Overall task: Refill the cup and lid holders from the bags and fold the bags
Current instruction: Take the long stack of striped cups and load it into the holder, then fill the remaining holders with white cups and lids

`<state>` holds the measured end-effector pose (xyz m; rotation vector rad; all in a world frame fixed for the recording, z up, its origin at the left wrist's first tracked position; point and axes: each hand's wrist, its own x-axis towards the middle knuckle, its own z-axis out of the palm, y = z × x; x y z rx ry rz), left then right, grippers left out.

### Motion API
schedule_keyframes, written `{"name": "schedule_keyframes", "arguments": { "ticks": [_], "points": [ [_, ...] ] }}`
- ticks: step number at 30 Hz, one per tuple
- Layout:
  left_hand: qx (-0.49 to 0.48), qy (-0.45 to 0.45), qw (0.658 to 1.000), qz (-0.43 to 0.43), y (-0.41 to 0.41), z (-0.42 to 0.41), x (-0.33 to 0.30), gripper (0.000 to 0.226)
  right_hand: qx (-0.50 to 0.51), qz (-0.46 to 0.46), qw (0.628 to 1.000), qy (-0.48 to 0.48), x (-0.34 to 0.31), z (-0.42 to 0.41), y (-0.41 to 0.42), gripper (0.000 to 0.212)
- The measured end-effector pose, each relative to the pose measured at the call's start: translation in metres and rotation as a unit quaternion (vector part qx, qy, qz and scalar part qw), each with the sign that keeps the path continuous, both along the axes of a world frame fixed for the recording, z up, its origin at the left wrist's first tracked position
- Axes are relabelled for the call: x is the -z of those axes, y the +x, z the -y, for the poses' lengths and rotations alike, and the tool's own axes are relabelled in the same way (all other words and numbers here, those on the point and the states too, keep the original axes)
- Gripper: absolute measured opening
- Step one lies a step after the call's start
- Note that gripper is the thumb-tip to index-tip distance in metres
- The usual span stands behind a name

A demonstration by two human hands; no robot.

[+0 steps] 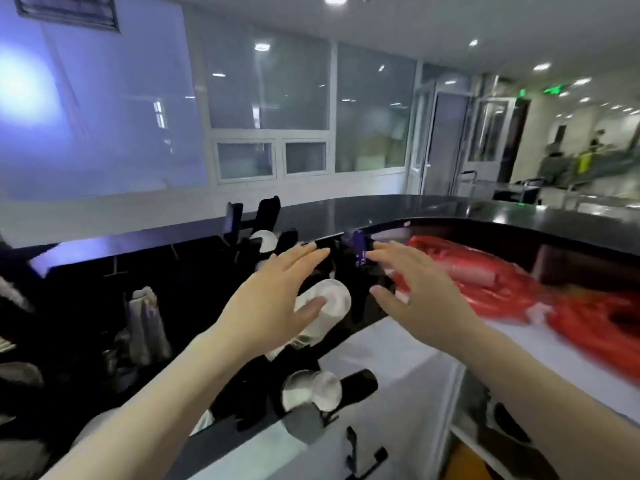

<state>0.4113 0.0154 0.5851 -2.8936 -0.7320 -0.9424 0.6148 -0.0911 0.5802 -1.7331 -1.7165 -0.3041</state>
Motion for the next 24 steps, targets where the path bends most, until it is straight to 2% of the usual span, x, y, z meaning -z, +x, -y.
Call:
{"name": "schedule_keyframes", "arguments": {
  "ticks": [5, 7, 11, 17, 24],
  "points": [
    [0.082, -0.014, 0.995, 0.047, 0.147, 0.023, -0.005, 0.063, 0.105, -0.029, 0.994, 0.016, 0.0, 0.053, 0.133, 0.042],
    [0.113, -0.047, 0.99, 0.064, 0.206, 0.031, -0.004, 0.062, 0.135, -0.035, 0.99, 0.013, 0.007, 0.068, 0.176, 0.041],
    [0.162, -0.098, 0.982, 0.029, 0.317, 0.033, -0.002, 0.061, 0.186, -0.05, 0.981, -0.005, 0.019, 0.089, 0.25, 0.044],
    [0.178, -0.124, 0.976, 0.019, 0.446, 0.01, 0.019, 0.059, 0.233, -0.052, 0.971, -0.004, 0.035, 0.09, 0.342, 0.041],
    [0.165, -0.195, 0.963, 0.08, 0.548, -0.052, 0.075, 0.039, 0.244, -0.112, 0.963, 0.016, 0.063, 0.042, 0.432, 0.039]
  ]
}}
